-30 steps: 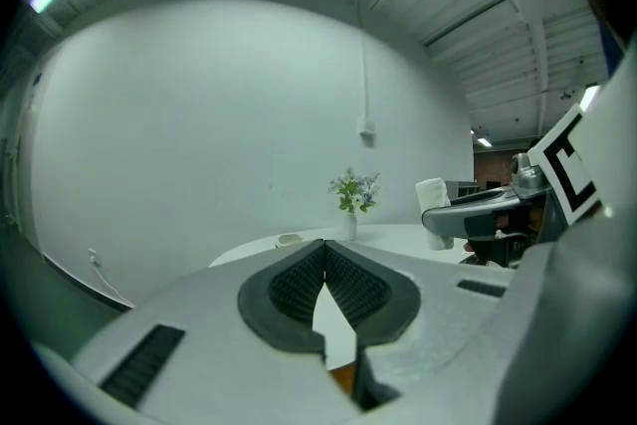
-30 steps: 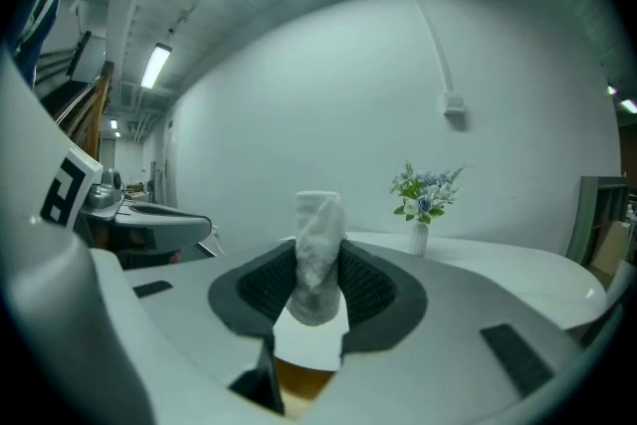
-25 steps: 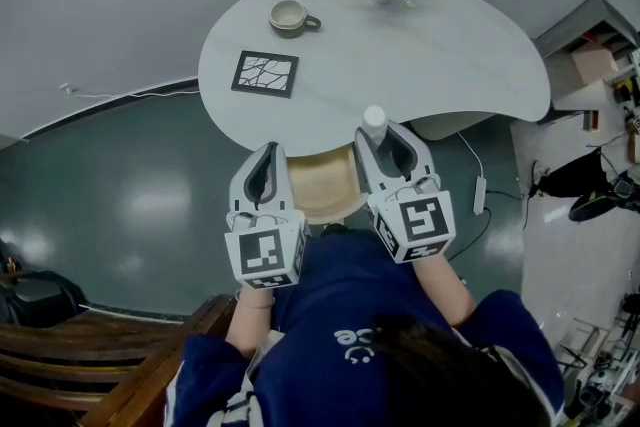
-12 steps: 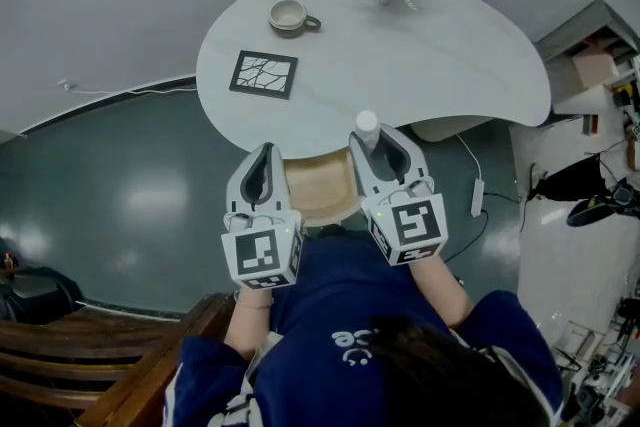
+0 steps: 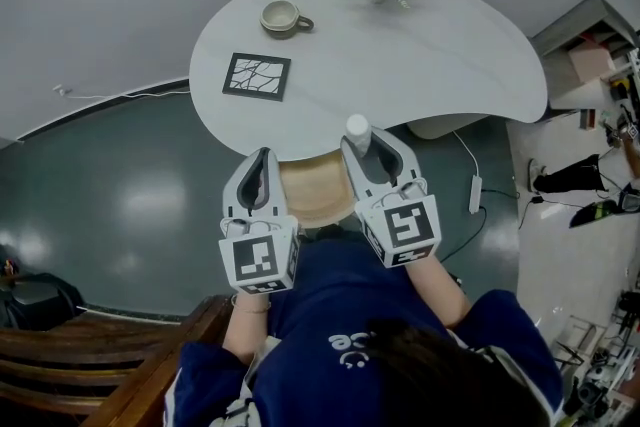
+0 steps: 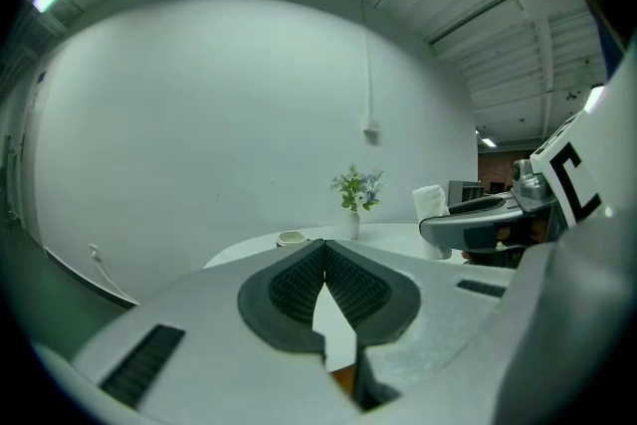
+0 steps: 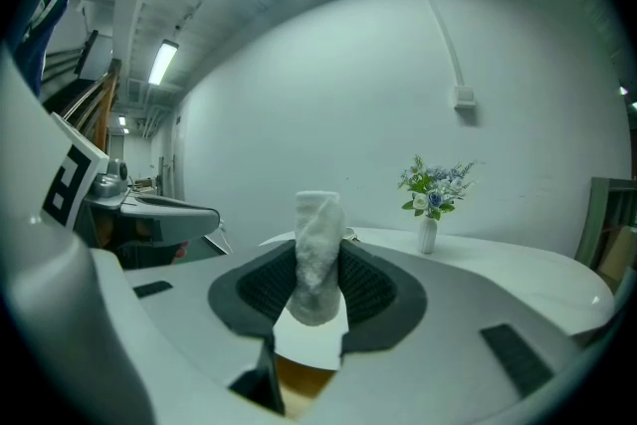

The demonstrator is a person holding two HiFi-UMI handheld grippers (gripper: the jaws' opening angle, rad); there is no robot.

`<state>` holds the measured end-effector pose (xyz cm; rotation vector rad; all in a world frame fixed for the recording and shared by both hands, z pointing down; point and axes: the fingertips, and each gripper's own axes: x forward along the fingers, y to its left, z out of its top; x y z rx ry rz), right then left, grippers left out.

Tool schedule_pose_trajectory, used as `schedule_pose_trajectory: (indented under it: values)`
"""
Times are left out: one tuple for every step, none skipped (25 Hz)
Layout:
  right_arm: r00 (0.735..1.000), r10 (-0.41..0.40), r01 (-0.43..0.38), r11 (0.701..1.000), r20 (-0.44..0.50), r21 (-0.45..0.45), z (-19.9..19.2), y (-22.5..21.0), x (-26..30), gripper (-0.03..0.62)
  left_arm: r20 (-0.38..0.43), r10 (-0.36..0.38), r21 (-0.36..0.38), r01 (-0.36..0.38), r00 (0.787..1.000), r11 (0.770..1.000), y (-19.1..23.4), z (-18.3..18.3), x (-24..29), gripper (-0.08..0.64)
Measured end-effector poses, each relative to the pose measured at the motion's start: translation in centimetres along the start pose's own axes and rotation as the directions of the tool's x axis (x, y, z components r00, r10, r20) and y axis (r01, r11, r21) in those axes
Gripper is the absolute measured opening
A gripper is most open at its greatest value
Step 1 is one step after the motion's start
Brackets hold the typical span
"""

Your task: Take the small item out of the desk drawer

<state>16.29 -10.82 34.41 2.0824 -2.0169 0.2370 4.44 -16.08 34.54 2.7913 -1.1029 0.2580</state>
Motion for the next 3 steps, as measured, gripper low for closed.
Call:
schedule_pose_trajectory:
  values:
    - [1.0,0.0,0.0,1.0,0.0,0.0,-0.02,-0.02,0.0,0.132,-0.001,-0.002,-0.003,0.002,1.0,1.0,-0.07,-0.06,0.07,0.003]
    - [1.0,0.001,-0.001,1.0,0.0,0.002,-0.04,-0.03,0.01,0.132,-0.002,-0.004,-0.005,0.004,1.0,1.0,-0.13,-0.12,0.13,0.003]
    - [1.0,0.001,-0.001,1.0,0.0,0.004,-0.06,-0.05,0.01,0.132,-0.003,-0.006,-0.007,0.006,1.0,1.0,-0.19,-0.17,0.2,0.003]
